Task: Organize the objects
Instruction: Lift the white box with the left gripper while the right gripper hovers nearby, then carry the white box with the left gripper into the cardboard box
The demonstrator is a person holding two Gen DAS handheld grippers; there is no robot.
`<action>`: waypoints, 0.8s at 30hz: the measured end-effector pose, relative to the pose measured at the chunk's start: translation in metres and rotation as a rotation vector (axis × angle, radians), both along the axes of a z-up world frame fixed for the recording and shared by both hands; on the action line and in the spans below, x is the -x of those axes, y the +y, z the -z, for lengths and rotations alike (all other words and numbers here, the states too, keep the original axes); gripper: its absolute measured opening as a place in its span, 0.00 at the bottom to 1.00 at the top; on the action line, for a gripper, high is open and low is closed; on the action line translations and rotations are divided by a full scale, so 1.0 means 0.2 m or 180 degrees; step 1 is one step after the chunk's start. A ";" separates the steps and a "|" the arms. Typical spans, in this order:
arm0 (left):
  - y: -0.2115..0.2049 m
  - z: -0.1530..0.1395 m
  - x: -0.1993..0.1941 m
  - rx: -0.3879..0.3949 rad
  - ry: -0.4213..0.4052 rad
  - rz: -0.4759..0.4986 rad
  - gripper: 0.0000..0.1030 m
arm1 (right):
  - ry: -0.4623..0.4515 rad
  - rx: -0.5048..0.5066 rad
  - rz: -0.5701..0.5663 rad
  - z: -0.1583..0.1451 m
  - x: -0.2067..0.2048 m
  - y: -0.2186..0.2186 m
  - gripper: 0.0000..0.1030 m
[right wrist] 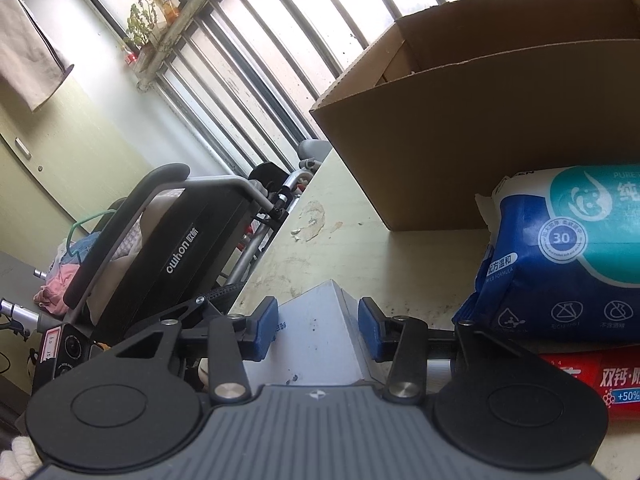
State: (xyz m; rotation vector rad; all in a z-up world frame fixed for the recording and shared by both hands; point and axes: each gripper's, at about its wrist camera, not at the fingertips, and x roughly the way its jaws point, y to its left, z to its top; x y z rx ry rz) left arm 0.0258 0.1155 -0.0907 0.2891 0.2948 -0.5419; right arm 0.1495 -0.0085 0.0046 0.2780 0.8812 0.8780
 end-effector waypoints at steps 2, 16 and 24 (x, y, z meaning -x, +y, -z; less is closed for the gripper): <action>-0.02 -0.02 0.01 -0.0032 -0.0028 0.0015 0.58 | -0.0047 -0.0028 0.0012 -0.02 0.02 -0.02 0.46; -0.17 -0.28 0.01 -0.0261 -0.0422 0.0242 0.58 | -0.0528 -0.0224 0.0177 -0.30 0.17 -0.23 0.46; -0.29 -0.44 -0.11 -0.0424 -0.0628 0.0419 0.58 | -0.0890 -0.0220 0.0297 -0.50 0.14 -0.35 0.45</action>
